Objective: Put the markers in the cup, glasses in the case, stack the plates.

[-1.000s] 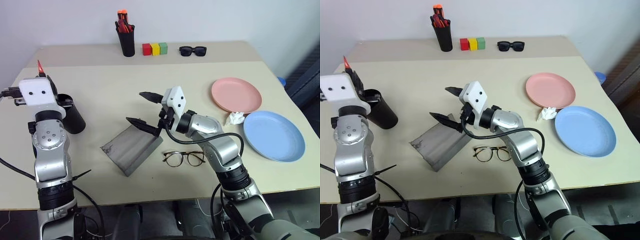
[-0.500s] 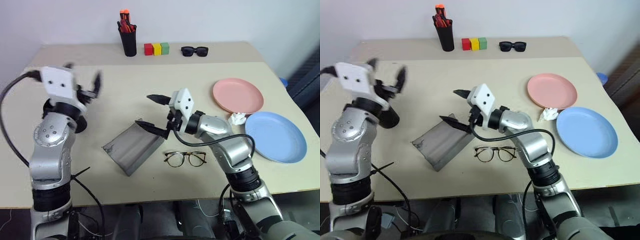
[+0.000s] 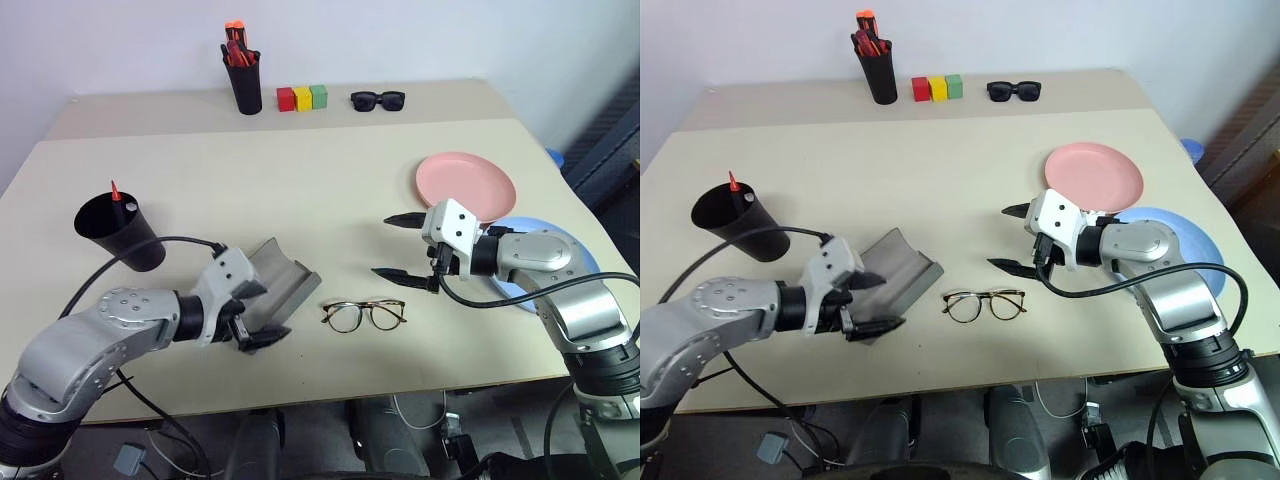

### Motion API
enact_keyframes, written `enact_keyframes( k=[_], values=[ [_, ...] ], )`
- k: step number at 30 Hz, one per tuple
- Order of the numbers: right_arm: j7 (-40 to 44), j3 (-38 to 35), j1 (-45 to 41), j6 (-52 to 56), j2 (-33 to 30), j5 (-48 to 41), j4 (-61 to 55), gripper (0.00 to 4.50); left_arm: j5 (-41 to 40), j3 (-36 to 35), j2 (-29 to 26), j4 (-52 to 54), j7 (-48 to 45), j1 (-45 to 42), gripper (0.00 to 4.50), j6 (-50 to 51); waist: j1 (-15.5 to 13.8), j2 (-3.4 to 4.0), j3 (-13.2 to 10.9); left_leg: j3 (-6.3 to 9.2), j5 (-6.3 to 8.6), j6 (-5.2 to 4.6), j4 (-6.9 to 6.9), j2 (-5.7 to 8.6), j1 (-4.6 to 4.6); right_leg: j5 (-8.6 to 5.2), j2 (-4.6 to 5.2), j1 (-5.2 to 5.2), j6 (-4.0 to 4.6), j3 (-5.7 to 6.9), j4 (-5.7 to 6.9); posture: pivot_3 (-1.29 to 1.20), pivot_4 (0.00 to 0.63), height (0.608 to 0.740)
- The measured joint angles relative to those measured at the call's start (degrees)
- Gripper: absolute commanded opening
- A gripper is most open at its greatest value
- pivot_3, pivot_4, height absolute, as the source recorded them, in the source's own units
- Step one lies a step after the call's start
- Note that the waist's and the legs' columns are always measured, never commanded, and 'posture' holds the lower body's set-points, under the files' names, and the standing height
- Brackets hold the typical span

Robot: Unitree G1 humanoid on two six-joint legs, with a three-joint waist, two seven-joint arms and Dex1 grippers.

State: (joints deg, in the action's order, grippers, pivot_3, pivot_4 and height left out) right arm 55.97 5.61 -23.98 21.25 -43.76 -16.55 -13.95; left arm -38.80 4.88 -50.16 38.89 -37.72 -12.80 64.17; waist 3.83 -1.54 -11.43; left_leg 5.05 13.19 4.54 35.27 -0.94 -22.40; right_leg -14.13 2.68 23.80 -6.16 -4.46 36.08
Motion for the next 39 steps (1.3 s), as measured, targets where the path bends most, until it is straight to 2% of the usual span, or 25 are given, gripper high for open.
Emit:
enact_keyframes(
  k=[3,5,7,10,13,17,24,27,30,33,39],
  values=[
    [-0.8,0.1,0.9,0.0,0.6,0.1,-0.3,4.50,2.0,3.8,1.6,-2.3,1.3,-1.2,3.59,0.6,-0.1,0.00,0.0,0.00,0.00,0.00,0.01,0.01,-0.04,0.00,0.01,0.00,-0.01,-0.01,-0.02,0.00,0.150,0.740],
    [-1.2,0.2,1.2,0.0,1.2,0.1,-0.7,4.50,2.3,4.6,3.5,-3.2,2.2,-1.7,2.72,0.6,-0.1,-0.01,0.0,0.00,0.00,0.00,0.01,0.01,-0.04,0.00,0.01,0.00,-0.02,0.00,-0.01,0.00,0.150,0.740],
    [-1.5,0.2,1.8,0.0,1.3,0.1,-1.2,4.50,3.3,5.2,4.6,-4.0,3.0,-2.0,1.66,0.1,-0.2,-0.02,0.0,0.01,0.00,0.00,0.01,0.01,-0.04,0.00,0.00,0.00,-0.02,0.00,-0.01,0.00,0.150,0.740],
    [-1.6,0.3,2.5,0.1,1.3,0.2,-1.8,4.50,6.1,6.2,2.7,-4.4,1.6,-1.7,0.23,-4.0,-0.2,-0.01,0.0,0.01,0.00,0.00,0.01,0.01,-0.03,0.00,0.00,0.01,-0.01,-0.01,0.00,0.00,0.150,0.740],
    [-1.6,0.5,2.9,0.8,1.7,0.1,-2.3,4.50,13.1,8.5,-1.2,-6.5,-1.5,-0.8,0.23,-14.8,-0.2,0.00,0.0,-0.01,0.00,0.00,0.01,0.01,-0.02,0.00,0.01,0.01,0.01,-0.02,-0.01,0.00,0.150,0.740],
    [-1.6,1.3,3.3,3.3,2.1,-0.2,-4.6,4.50,24.2,12.0,-1.8,-15.1,-5.1,-3.8,0.23,-32.1,-1.1,-0.01,0.0,-0.04,0.00,0.00,0.03,0.01,-0.04,0.00,0.01,0.01,0.01,-0.03,-0.03,0.00,0.150,0.740],
    [-0.8,2.5,5.5,7.5,1.3,-1.6,-8.5,4.50,30.7,17.0,3.6,-30.9,-18.1,-14.8,0.23,-51.3,-2.0,-0.01,0.0,-0.08,0.00,0.00,0.03,0.03,-0.13,0.00,0.04,0.04,-0.02,-0.05,-0.10,0.00,0.150,0.740],
    [-1.2,2.6,6.4,8.5,0.5,-1.5,-9.3,4.50,32.0,18.6,7.7,-38.3,-23.2,-18.9,1.05,-57.0,-2.1,0.00,0.0,-0.08,0.00,-0.01,0.04,0.03,-0.12,0.01,0.02,0.04,-0.03,-0.04,-0.05,0.00,0.150,0.740],
    [-2.0,2.5,7.4,9.3,0.0,-1.5,-10.9,4.50,33.2,19.4,10.4,-43.7,-27.2,-21.9,2.51,-60.8,-1.7,0.00,0.0,-0.07,0.00,-0.01,0.04,0.03,-0.11,0.01,0.01,0.05,-0.04,-0.05,-0.02,0.00,0.150,0.740],
    [-2.3,2.2,8.3,10.3,-0.7,-1.7,-12.2,4.50,37.5,20.8,10.4,-47.8,-28.2,-23.7,4.06,-63.8,-1.2,0.01,0.0,-0.07,0.01,-0.03,0.03,0.02,-0.06,0.06,0.00,0.04,-0.13,-0.05,0.03,0.00,0.150,0.740],
    [-2.7,1.5,8.9,11.0,-2.9,-1.6,-13.9,4.50,36.6,17.9,10.2,-49.8,-29.5,-22.3,4.06,-65.0,-1.2,0.02,0.0,-0.07,0.01,-0.04,0.03,0.01,-0.02,0.07,0.00,0.03,-0.16,-0.06,0.05,0.00,0.150,0.740]
  ],
)
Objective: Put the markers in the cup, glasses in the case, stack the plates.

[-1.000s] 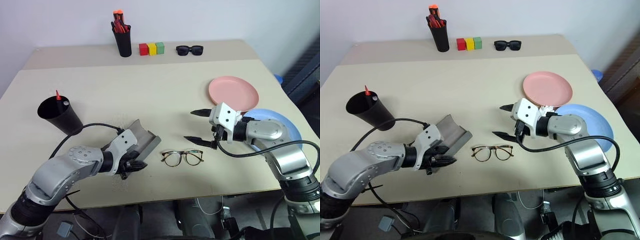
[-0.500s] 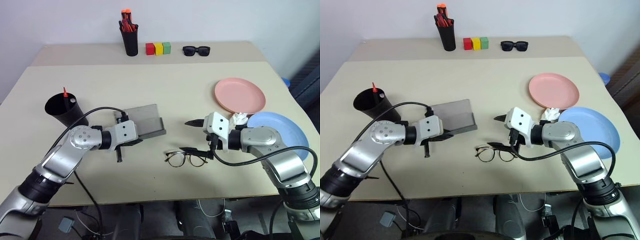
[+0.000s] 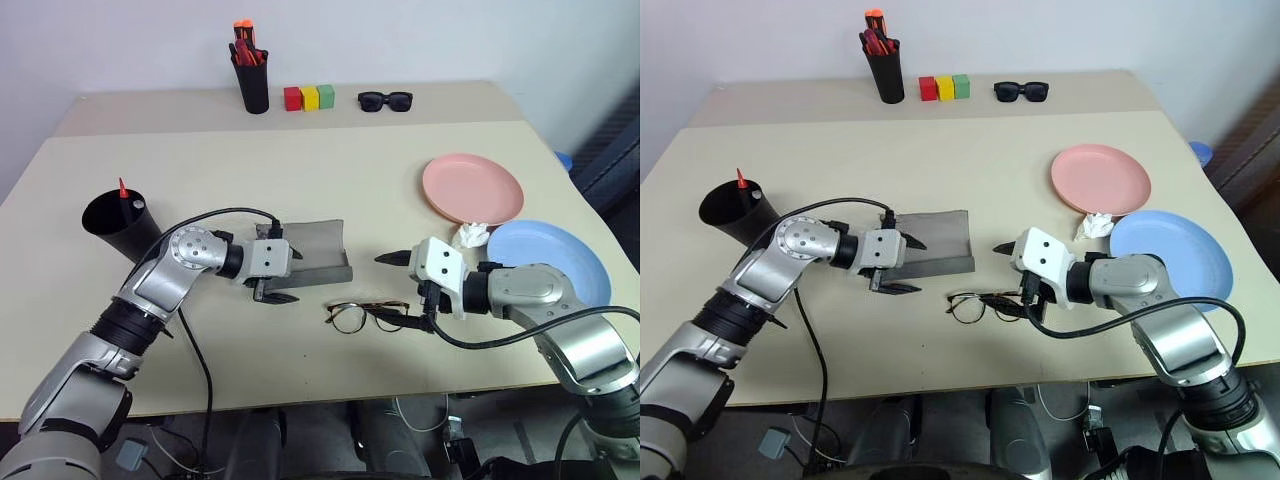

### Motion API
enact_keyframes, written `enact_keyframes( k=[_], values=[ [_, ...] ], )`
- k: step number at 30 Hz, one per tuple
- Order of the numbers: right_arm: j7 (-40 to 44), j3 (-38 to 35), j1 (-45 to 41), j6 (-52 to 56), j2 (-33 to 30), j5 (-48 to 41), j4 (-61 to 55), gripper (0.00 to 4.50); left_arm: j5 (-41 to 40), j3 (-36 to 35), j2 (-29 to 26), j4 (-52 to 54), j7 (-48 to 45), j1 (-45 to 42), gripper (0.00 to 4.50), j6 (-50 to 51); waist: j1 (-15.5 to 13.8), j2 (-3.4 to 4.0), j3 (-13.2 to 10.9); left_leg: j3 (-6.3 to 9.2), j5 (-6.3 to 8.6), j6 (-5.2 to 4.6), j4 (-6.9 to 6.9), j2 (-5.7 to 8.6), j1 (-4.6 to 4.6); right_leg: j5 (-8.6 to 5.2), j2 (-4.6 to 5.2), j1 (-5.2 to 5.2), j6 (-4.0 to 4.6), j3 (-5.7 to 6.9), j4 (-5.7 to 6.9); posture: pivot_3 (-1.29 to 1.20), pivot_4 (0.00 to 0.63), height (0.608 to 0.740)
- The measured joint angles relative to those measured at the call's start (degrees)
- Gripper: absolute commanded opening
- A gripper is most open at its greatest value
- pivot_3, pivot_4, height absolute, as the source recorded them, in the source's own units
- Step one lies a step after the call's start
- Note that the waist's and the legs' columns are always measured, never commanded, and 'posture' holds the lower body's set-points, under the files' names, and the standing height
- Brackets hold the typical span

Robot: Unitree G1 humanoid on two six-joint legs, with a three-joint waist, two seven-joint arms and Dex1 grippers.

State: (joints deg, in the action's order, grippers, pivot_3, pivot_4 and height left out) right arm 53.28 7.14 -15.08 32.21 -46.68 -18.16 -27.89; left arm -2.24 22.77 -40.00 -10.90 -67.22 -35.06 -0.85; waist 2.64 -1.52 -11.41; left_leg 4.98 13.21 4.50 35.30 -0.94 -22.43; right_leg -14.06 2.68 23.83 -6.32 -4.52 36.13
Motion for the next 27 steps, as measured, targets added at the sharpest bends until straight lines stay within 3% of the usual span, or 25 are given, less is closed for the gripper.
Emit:
enact_keyframes(
  k=[3,8,18,21,27],
  values=[
    [0.4,0.0,0.8,0.0,-2.4,1.0,-0.2,4.50,-3.2,-4.1,-1.4,1.2,-0.4,3.7,4.06,3.4,0.1,0.01,0.0,0.00,0.01,-0.01,0.00,-0.01,0.01,0.01,0.00,0.01,-0.02,0.00,0.02,0.00,0.150,0.740],
    [0.9,1.5,1.4,0.0,-4.6,3.0,-1.6,4.50,-15.0,-13.5,-2.3,14.9,0.9,12.9,4.06,17.5,-0.3,0.02,0.0,0.02,0.02,-0.03,0.05,-0.01,-0.04,-0.01,0.01,0.00,-0.05,0.00,0.02,0.00,0.150,0.740],
    [-2.2,7.5,0.9,-0.6,-3.6,10.7,-2.5,4.50,-18.9,-23.7,-2.8,30.0,12.4,27.3,4.06,28.2,-0.1,0.02,0.0,0.00,0.02,-0.03,0.08,-0.01,0.00,-0.09,0.02,-0.03,0.10,0.00,0.00,0.00,0.150,0.740],
    [-3.0,8.3,0.7,-1.9,-2.7,12.7,-2.0,3.68,-19.7,-24.7,-2.4,32.8,15.1,29.9,4.12,30.2,-0.2,0.01,0.0,0.00,0.02,-0.02,0.12,0.00,0.00,-0.09,0.04,-0.07,0.10,0.00,-0.03,0.00,0.150,0.740],
    [-3.0,8.4,0.7,-3.0,-1.8,13.6,-0.5,0.56,-21.0,-26.6,-1.1,36.8,19.7,33.1,4.12,33.1,-0.2,0.01,0.0,0.00,0.02,-0.02,0.12,0.00,0.01,-0.08,0.03,-0.07,0.11,0.00,-0.02,0.00,0.150,0.740]
  ],
)
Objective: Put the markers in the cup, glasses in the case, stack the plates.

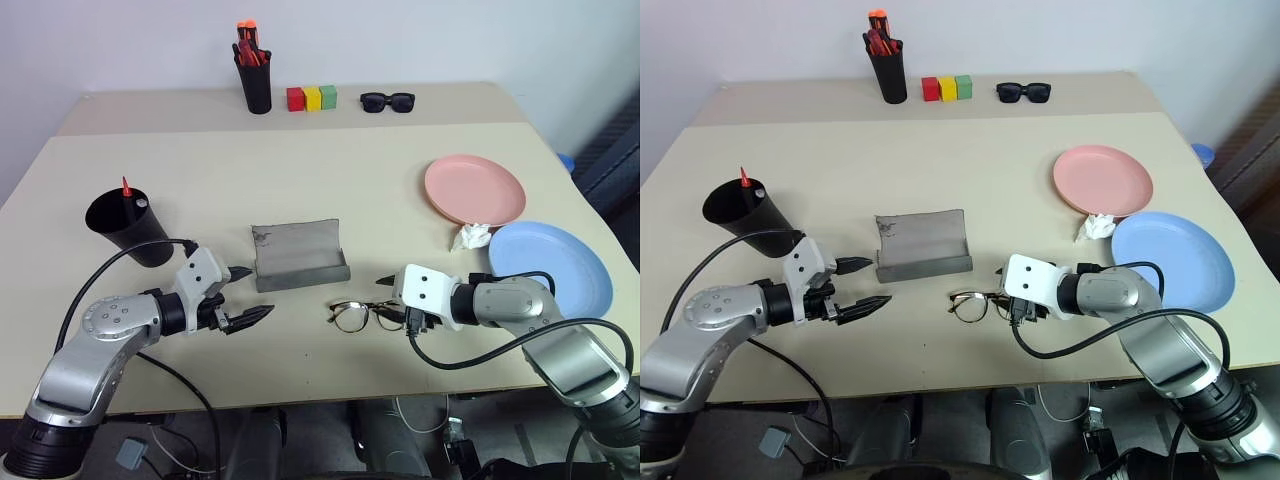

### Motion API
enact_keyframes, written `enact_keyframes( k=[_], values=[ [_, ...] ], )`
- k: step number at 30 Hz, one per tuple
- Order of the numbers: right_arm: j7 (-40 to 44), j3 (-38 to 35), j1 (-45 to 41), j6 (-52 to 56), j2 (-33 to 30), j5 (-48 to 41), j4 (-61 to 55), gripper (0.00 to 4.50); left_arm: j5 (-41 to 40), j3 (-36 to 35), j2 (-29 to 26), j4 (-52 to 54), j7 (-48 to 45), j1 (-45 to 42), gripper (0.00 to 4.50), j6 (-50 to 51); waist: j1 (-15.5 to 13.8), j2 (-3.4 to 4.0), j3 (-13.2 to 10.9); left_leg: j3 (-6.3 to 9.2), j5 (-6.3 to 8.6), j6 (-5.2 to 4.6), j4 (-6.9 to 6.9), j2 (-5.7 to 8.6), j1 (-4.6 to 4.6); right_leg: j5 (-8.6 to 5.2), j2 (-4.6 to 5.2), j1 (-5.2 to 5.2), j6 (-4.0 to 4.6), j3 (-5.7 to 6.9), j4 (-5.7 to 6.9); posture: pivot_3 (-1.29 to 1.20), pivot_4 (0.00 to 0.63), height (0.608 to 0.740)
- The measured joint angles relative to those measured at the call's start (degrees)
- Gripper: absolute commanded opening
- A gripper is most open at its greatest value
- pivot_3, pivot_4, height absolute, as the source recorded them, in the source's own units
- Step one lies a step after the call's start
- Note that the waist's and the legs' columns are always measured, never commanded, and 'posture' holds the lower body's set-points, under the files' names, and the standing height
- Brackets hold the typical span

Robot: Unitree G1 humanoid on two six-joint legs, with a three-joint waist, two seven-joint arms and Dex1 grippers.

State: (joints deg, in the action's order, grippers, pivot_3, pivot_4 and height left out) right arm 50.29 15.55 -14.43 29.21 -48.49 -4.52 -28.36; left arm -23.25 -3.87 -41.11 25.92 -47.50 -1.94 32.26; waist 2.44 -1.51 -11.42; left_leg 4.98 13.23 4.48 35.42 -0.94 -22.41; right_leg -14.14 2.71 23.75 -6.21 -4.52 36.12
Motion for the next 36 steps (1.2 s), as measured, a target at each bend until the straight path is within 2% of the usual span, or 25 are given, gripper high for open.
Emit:
enact_keyframes(
  k=[1,14,31,36],
  values=[
    [0.2,0.0,0.0,-0.2,0.0,0.1,0.0,0.05,0.0,-0.1,0.2,0.2,0.5,0.2,4.12,0.1,0.0,0.00,0.0,0.00,0.00,0.00,0.00,0.00,0.00,0.00,0.00,0.00,0.00,0.00,0.00,0.00,0.150,0.740],
    [2.2,0.1,-1.4,-3.3,0.3,2.1,1.4,0.05,-1.1,-4.2,0.3,1.2,4.2,5.9,4.12,1.0,0.1,0.00,0.0,-0.01,0.00,0.00,0.01,0.00,0.02,0.00,0.00,0.01,0.02,0.00,0.00,0.00,0.150,0.740],
    [4.6,2.4,-2.6,-8.9,1.4,6.6,5.3,0.05,-0.4,-3.5,-0.7,4.3,4.3,9.4,4.12,0.8,0.1,0.00,0.0,-0.02,0.00,0.00,0.04,0.00,0.02,0.01,0.01,-0.01,0.03,0.00,0.00,0.00,0.150,0.740],
    [4.9,2.4,-3.9,-10.0,1.4,7.1,5.4,2.29,0.0,-3.2,-0.6,4.3,4.4,9.1,4.12,0.6,0.1,0.00,0.0,-0.02,0.00,0.00,0.04,0.00,0.02,0.01,0.01,-0.01,0.03,0.00,0.00,0.00,0.150,0.740]
  ],
)
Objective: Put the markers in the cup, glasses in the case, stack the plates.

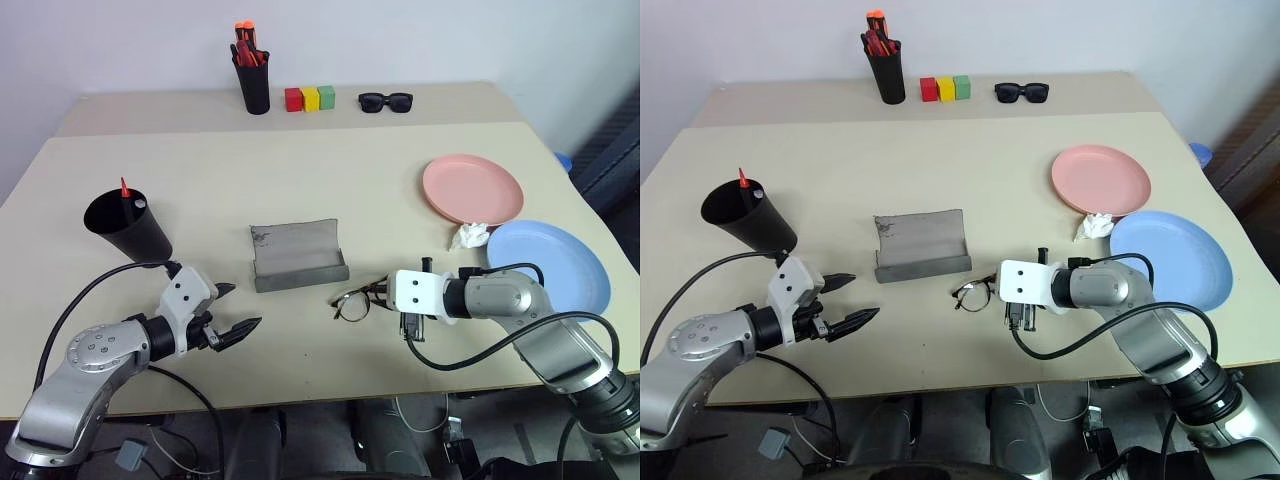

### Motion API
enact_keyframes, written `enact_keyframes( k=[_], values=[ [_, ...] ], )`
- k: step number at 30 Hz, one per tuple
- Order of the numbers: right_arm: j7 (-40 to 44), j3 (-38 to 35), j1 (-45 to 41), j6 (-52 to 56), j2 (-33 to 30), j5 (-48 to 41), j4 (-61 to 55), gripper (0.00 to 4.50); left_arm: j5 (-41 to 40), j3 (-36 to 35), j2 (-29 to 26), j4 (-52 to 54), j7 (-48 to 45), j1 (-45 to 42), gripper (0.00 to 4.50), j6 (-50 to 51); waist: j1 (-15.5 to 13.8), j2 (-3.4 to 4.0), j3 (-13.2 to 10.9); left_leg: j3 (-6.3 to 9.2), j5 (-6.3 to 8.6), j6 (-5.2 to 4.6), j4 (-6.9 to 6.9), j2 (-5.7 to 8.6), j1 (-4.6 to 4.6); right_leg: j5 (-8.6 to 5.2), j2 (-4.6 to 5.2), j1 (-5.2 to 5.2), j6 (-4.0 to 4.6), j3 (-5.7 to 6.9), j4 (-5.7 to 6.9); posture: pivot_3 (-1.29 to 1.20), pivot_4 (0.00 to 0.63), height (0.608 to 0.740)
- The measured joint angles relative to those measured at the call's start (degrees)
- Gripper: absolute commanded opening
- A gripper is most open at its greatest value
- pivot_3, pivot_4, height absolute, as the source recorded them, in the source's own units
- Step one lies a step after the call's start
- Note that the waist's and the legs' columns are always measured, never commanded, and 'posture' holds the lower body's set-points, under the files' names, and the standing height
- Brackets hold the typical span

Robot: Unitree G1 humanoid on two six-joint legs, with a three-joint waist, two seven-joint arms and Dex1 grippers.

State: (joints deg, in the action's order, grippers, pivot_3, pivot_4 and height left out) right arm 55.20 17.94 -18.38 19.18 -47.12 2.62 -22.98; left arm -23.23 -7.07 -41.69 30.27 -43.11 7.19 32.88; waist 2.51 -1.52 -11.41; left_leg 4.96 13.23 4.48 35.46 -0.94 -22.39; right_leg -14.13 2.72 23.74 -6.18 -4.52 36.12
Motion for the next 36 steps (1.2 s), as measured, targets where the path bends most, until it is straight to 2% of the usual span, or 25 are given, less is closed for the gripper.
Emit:
enact_keyframes(
  k=[9,15,18,21,29,33,36],
  values=[
    [0.8,0.0,-1.0,-2.9,0.1,1.7,0.5,2.29,0.1,0.8,0.2,0.0,0.2,-0.1,4.12,-0.7,0.0,0.00,0.0,0.00,0.00,0.00,0.01,0.00,0.00,0.00,0.00,0.00,0.00,0.00,0.00,0.00,0.150,0.740],
    [-0.3,2.3,-2.5,-9.2,1.4,6.2,6.9,2.29,0.1,1.1,0.3,0.0,0.6,-0.2,4.12,-0.7,0.0,0.00,0.0,0.00,0.00,0.00,0.03,0.00,0.00,0.01,0.00,-0.01,0.01,0.00,0.00,0.00,0.150,0.740],
    [-0.3,2.5,-2.7,-11.3,2.2,6.9,8.5,1.43,0.1,1.1,0.4,0.0,0.9,-0.2,4.12,-0.7,0.0,0.00,0.0,0.00,0.00,0.00,0.03,0.00,0.00,0.01,0.00,-0.02,0.00,0.00,0.01,0.00,0.150,0.740],
    [-0.3,2.5,-3.1,-12.2,3.2,7.1,8.5,0.06,0.1,1.1,0.7,0.0,1.1,-0.1,4.12,-0.8,0.0,0.00,0.0,0.00,0.00,0.00,0.04,0.00,0.01,0.01,0.00,-0.03,0.00,0.00,0.01,0.00,0.150,0.740],
    [0.7,1.2,-3.8,-10.6,3.3,6.9,7.6,0.06,0.1,0.5,1.3,0.0,2.4,1.1,4.12,-0.9,0.0,-0.02,0.0,0.00,0.00,0.00,0.07,0.00,0.08,0.01,0.00,-0.10,0.01,0.00,0.02,0.00,0.150,0.740],
    [2.1,-2.1,-4.8,-2.4,4.7,0.9,2.8,0.06,0.1,-3.2,1.5,-0.7,3.3,1.7,4.12,-2.1,0.1,-0.01,0.0,0.01,0.00,0.00,0.07,0.00,0.08,0.01,-0.01,-0.09,0.01,0.00,0.05,0.00,0.150,0.740],
    [2.1,-3.8,-10.9,6.0,9.4,-4.8,-0.5,0.06,0.3,-4.9,1.2,-2.1,3.0,3.4,4.12,-3.4,0.5,0.01,0.0,0.02,0.00,0.00,0.09,-0.02,0.10,0.04,-0.02,-0.08,0.04,0.00,0.08,0.00,0.150,0.740]
  ],
)
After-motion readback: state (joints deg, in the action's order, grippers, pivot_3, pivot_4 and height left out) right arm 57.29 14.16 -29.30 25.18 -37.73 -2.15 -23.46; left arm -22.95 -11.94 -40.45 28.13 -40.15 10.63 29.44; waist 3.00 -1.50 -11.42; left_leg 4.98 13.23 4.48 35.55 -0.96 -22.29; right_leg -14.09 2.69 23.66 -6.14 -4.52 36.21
